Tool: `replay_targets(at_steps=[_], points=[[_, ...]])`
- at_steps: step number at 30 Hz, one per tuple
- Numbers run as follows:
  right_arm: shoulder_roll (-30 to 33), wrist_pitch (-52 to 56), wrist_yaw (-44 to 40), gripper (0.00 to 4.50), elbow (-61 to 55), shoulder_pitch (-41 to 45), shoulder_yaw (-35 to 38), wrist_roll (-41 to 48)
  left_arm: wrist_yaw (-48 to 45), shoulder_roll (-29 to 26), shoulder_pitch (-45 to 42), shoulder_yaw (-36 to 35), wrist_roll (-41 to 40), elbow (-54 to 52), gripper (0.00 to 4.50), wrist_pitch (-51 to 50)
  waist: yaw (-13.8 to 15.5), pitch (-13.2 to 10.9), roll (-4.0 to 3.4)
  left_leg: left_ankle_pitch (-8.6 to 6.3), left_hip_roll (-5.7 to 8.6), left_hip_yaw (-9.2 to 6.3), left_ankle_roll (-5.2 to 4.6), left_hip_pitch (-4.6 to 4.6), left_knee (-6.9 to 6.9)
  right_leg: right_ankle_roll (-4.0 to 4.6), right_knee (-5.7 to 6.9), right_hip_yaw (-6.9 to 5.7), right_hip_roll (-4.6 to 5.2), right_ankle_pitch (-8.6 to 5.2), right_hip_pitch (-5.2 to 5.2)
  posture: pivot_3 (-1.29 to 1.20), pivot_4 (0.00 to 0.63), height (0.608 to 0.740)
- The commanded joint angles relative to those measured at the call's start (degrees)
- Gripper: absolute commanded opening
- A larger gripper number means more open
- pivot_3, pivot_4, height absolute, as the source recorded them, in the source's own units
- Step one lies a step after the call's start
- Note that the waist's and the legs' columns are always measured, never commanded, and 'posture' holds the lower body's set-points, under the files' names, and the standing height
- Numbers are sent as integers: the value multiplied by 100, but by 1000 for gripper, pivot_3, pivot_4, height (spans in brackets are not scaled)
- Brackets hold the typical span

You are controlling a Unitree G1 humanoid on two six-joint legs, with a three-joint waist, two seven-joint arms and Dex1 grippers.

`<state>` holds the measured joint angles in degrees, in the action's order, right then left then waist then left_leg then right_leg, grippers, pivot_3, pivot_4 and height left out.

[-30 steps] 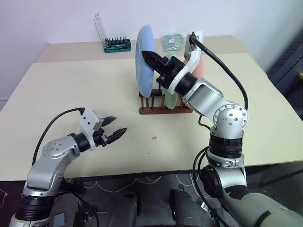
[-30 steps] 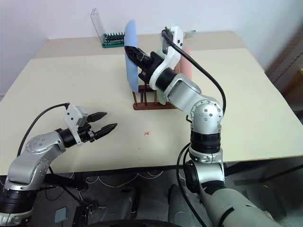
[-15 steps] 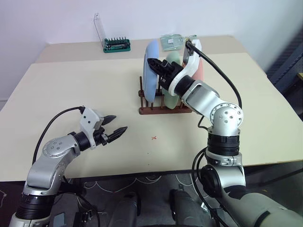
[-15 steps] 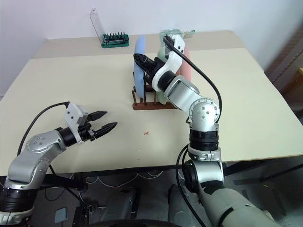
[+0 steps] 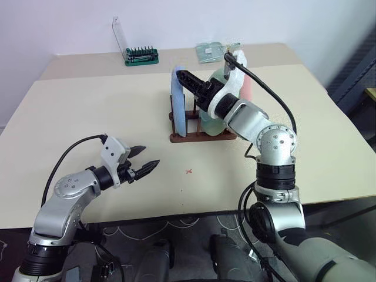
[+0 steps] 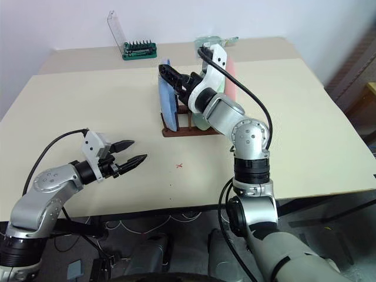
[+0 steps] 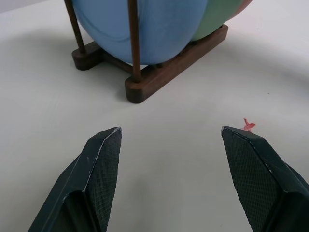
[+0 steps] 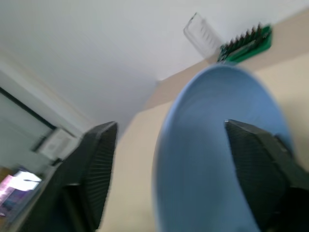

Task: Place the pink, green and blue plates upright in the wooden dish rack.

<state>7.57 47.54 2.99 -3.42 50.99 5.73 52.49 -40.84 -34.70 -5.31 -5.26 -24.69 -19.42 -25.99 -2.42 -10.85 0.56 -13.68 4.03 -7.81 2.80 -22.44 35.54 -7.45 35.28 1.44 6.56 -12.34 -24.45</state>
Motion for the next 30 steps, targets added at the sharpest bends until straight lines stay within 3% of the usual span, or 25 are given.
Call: replay_targets(at_steps=[1, 4, 6, 8, 12, 18, 30], points=[[593, -387, -878, 3426, -822, 286, -325, -573, 14, 5, -29, -19, 6, -202, 3401, 73, 6, 0, 0, 0, 0, 0, 0, 0, 0, 0, -1, 0, 0, 0, 0, 0, 150, 740], [976, -588, -1426, 3426, -1077, 229, -446, -860, 11, 17, -23, -16, 15, -207, 3401, 72, -8, 1, 2, 0, 0, 0, 0, 0, 0, -1, -4, 0, 0, -1, 1, 0, 150, 740], [1647, -613, -2009, 2906, -1457, -73, -238, -916, -27, 33, -21, 32, 7, -217, 3401, 79, -4, 1, 2, 0, -2, 1, 0, 1, -1, -1, -3, 0, 0, 0, 1, 0, 150, 740], [2385, -599, -2634, 2129, -1807, -532, -76, -967, -78, 58, -32, 105, -3, -244, 3401, 79, 44, 1, 5, 0, -1, 0, 0, -1, -1, -1, -7, -1, 1, -1, 5, 0, 150, 740], [3541, -593, -3438, 110, -2085, -1442, 93, -1193, -135, 117, -105, 287, 6, -240, 3401, 78, 162, 0, 9, -4, 4, 9, -7, -5, 7, -4, -21, -2, 13, -3, 13, 0, 150, 740], [4344, -867, -3789, 44, -2226, -2234, -144, -2090, -205, 204, -289, 493, 31, -140, 3401, 68, 139, -1, 9, -4, -3, 19, -7, -1, 11, -4, -20, 0, 10, -5, 13, 0, 150, 740], [3962, -1134, -3732, 44, -1591, -1951, -861, -3341, -110, 225, -354, 549, 14, -286, 3401, -73, 164, -3, 12, -4, -1, 18, -7, -4, 15, -4, -21, 0, 12, -5, 13, 0, 150, 740]])
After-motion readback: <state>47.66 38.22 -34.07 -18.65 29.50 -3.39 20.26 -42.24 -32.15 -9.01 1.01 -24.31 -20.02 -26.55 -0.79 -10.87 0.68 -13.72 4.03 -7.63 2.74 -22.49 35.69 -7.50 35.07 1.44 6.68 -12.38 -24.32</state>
